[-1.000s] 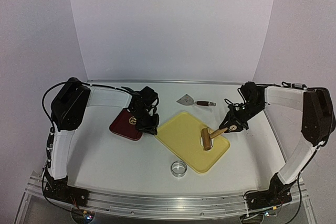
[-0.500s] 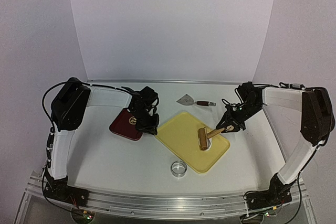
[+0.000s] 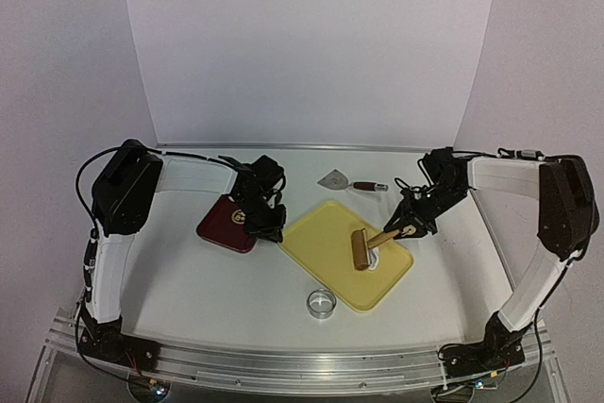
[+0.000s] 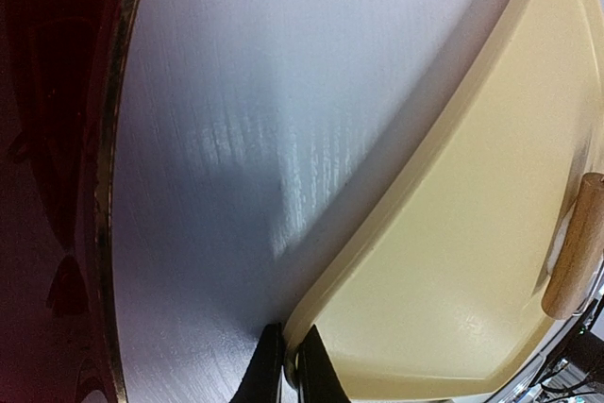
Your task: Roll out the dumpling wrappers from the dough
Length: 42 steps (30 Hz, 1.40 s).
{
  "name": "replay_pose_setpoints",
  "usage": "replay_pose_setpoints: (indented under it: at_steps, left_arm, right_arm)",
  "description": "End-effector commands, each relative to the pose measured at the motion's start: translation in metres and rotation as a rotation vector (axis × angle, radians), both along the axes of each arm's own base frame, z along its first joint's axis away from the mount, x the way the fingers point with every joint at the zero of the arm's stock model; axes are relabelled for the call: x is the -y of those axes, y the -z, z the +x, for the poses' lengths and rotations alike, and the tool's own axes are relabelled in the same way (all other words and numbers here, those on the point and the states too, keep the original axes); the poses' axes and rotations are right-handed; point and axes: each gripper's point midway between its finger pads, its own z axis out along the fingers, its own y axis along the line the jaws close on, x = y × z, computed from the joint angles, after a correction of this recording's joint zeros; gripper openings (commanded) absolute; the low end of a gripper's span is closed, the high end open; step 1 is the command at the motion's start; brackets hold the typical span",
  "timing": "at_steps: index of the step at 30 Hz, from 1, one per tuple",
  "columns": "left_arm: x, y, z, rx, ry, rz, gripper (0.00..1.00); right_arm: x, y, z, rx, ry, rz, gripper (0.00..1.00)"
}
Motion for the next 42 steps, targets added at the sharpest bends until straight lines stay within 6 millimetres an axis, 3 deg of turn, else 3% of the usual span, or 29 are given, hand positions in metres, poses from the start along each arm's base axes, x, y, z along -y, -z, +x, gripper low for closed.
replay_pose_setpoints:
  at_steps: [1, 8, 12, 15, 18, 19, 23, 25, 34, 42]
  left_arm:
    - [-0.008, 0.029, -0.01, -0.026, 0.027, 0.071, 0.0]
    - [-0.008, 0.028, -0.008, -0.023, 0.024, 0.075, 0.0]
    - [-0.009, 0.026, -0.006, -0.017, 0.018, 0.076, 0.0]
    - [-0.011, 0.025, -0.003, -0.011, 0.014, 0.067, 0.0]
    - [-0.012, 0.02, 0.009, 0.04, 0.055, 0.044, 0.0]
    - [-0.012, 0.017, 0.015, 0.067, 0.071, 0.042, 0.0]
    - [-0.009, 0.008, 0.039, 0.21, 0.214, 0.072, 0.0]
    - [-0.005, 0.004, 0.051, 0.279, 0.302, 0.093, 0.0]
    - [0.012, -0.007, 0.096, 0.444, 0.499, 0.148, 0.02]
    - [0.031, -0.036, 0.11, 0.437, 0.382, 0.028, 0.36]
  right_arm:
    - [0.048, 0.058, -0.004, -0.048, 0.039, -0.349, 0.0]
    - [0.029, 0.047, 0.011, -0.003, 0.005, -0.316, 0.0]
    - [0.003, 0.027, 0.021, 0.053, -0.048, -0.241, 0.0]
    - [-0.034, -0.012, 0.031, 0.137, -0.114, -0.119, 0.0]
    - [-0.071, -0.069, 0.039, 0.241, -0.16, 0.013, 0.0]
    - [-0.078, -0.091, 0.042, 0.276, -0.158, 0.052, 0.0]
    - [-0.08, -0.139, 0.045, 0.353, -0.145, 0.095, 0.0]
    - [-0.076, -0.143, 0.04, 0.342, -0.149, 0.076, 0.0]
    - [-0.031, -0.121, 0.009, 0.248, -0.232, -0.184, 0.0]
    - [-0.033, -0.11, -0.006, 0.151, -0.312, -0.17, 0.0]
